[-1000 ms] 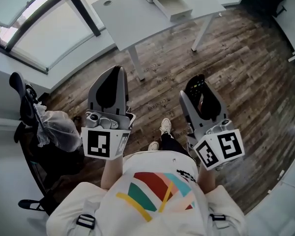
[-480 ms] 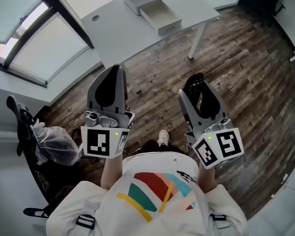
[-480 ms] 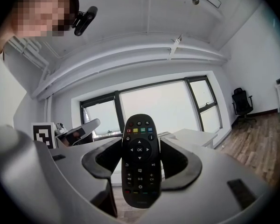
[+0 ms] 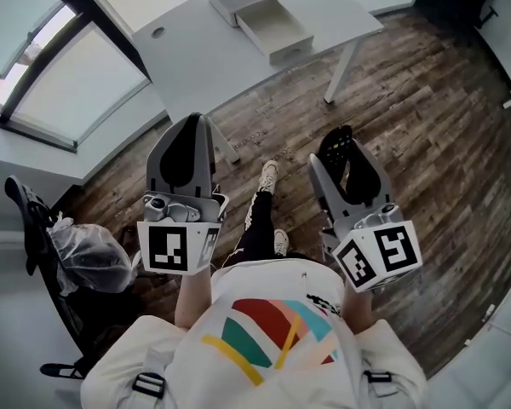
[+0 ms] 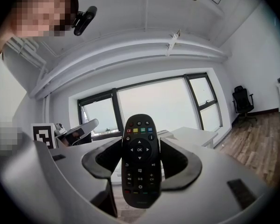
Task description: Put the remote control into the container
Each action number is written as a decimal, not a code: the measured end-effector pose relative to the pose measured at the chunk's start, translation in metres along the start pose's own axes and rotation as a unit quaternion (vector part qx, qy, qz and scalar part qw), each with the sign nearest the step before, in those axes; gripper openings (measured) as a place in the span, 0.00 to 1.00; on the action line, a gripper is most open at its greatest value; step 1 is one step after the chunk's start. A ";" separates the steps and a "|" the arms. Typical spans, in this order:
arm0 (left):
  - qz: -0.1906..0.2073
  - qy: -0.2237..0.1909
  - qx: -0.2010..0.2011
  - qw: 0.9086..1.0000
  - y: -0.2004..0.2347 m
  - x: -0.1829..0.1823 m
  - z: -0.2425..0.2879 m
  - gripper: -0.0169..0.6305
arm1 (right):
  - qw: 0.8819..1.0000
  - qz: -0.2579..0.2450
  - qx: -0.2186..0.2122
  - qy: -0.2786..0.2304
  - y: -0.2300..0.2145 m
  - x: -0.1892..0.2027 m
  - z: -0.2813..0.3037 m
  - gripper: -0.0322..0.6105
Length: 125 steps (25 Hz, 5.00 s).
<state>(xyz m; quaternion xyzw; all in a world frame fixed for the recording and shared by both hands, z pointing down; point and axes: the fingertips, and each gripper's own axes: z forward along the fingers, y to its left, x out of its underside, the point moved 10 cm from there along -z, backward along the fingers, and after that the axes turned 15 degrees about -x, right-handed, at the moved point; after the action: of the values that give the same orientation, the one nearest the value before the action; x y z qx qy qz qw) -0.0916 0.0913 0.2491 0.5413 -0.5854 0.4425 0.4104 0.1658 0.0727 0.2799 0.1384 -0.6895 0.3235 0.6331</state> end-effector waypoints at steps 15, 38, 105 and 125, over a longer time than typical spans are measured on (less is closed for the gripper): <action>-0.033 -0.008 -0.021 0.999 0.038 0.034 0.143 0.04 | 0.999 -0.033 -0.015 0.012 -0.077 -0.053 0.123 0.45; -0.037 0.041 -0.036 0.998 0.062 0.112 0.322 0.04 | 0.999 0.016 0.011 0.049 -0.232 -0.068 0.263 0.45; -0.052 0.224 -0.198 0.953 0.101 0.277 0.430 0.04 | 0.857 -0.008 -0.050 0.514 -0.379 0.121 0.513 0.45; -0.048 0.181 -0.167 0.968 0.094 0.258 0.449 0.04 | 0.872 0.004 -0.061 0.485 -0.375 0.124 0.510 0.49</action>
<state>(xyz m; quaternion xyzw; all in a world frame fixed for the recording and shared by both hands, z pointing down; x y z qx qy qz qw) -0.2062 -0.4086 0.3680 0.4031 -0.5404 0.4089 0.6150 -0.0284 -0.4988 0.5063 -0.0779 -0.3146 0.3096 0.8939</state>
